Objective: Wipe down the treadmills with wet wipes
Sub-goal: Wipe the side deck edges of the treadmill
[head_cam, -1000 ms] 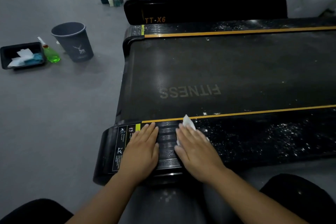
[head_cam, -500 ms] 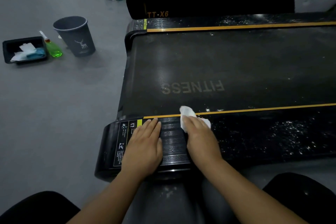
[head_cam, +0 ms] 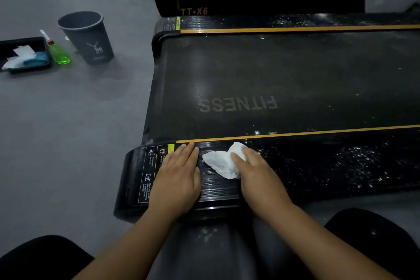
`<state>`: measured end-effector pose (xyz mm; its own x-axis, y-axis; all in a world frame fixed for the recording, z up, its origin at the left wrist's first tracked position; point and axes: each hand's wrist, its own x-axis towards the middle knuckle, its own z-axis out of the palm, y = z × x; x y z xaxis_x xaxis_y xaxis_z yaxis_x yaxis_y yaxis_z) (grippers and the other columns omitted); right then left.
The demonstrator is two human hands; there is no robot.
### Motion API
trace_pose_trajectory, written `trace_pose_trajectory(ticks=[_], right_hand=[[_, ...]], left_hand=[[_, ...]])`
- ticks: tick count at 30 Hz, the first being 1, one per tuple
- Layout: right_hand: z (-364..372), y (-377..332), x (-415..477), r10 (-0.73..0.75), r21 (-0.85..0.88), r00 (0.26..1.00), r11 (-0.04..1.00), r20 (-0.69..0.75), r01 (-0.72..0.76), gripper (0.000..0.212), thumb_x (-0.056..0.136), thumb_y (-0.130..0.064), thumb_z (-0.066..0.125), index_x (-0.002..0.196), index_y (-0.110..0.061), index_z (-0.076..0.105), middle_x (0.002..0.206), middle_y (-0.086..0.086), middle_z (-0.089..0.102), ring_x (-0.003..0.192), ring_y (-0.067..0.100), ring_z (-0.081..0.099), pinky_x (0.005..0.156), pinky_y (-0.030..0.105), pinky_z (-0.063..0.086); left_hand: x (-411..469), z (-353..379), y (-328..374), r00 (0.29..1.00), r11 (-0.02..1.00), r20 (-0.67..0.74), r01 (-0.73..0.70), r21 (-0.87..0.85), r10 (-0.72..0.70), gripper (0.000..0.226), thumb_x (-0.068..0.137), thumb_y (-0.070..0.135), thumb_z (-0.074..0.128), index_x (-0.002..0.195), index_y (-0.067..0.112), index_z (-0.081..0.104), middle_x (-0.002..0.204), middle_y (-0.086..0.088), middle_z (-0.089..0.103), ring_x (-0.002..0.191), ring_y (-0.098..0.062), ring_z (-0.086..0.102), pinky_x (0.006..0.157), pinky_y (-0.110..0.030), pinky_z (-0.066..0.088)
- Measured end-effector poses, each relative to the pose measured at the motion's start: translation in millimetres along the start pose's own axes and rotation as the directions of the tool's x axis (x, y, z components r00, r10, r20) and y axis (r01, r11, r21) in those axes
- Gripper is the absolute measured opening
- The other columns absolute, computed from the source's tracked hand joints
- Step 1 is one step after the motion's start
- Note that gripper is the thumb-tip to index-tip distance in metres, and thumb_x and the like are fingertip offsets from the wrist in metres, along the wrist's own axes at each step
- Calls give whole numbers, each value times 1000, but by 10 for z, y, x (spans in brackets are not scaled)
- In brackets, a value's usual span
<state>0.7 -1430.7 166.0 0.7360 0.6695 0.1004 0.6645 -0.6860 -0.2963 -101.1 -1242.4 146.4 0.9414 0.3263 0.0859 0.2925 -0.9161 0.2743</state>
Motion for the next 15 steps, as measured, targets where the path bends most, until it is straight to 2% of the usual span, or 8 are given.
trace_pose_trajectory(ticks=[2,3,5,7,8,12,14,15], right_hand=[[49,-123,86,47,-72,999,996,-3,-47,33,92,-10,54,124,-6,62,143,19,51,139,38,44,115,51,33],[82,-194,181,88,-84,996,992,-25,-90,35,94,-21,49,122,-6,62,142,18,52,139,36,44,117,53,29],[146,-323,393,178,-56,984,983,10,-177,56,100,-42,32,142,-9,48,154,15,41,147,31,32,122,49,18],[256,-386,472,157,-76,987,985,39,-154,60,105,-44,31,156,-13,28,164,16,21,153,32,14,124,45,6],[286,-409,433,110,-76,992,992,54,-105,59,106,-41,32,158,-14,26,166,17,18,154,32,11,124,44,4],[232,-358,-227,-133,-77,987,987,89,140,54,101,-37,37,152,-16,38,160,8,35,149,29,31,123,42,19],[180,-118,-234,-94,-107,993,989,70,101,55,99,-35,37,150,-15,41,158,10,38,146,31,35,121,42,23],[150,-34,-105,-13,-119,998,993,54,19,55,99,-35,37,150,-14,40,159,12,37,147,32,33,121,43,23]], left_hand=[[0,1,0,1000,1000,-6,-2,2,2,61,97,37,27,148,11,50,157,-6,43,146,-23,39,122,-42,26],[0,-1,3,1000,1000,-10,-4,-3,4,61,97,36,28,147,11,51,157,-6,44,145,-23,40,122,-43,27],[2,-8,7,1000,1000,-18,-5,-17,5,60,97,36,29,147,10,52,156,-6,45,144,-23,41,121,-44,30],[-1,-6,7,1000,1000,-18,-14,-27,13,60,96,35,29,147,11,51,156,-7,45,145,-23,41,121,-44,31],[-1,-6,0,1000,999,-19,-16,-31,16,60,96,34,29,147,10,51,156,-7,46,145,-23,41,121,-44,31],[-10,7,-13,999,999,-31,-26,-24,25,59,97,34,30,144,8,53,153,-9,48,143,-26,44,119,-45,31],[-3,7,-12,999,1000,-26,-23,-14,22,59,97,34,31,145,9,53,154,-9,48,143,-25,43,120,-45,31],[0,6,-9,1000,1000,-22,-18,-12,18,59,97,35,30,146,9,52,155,-8,47,144,-25,42,121,-44,30]])
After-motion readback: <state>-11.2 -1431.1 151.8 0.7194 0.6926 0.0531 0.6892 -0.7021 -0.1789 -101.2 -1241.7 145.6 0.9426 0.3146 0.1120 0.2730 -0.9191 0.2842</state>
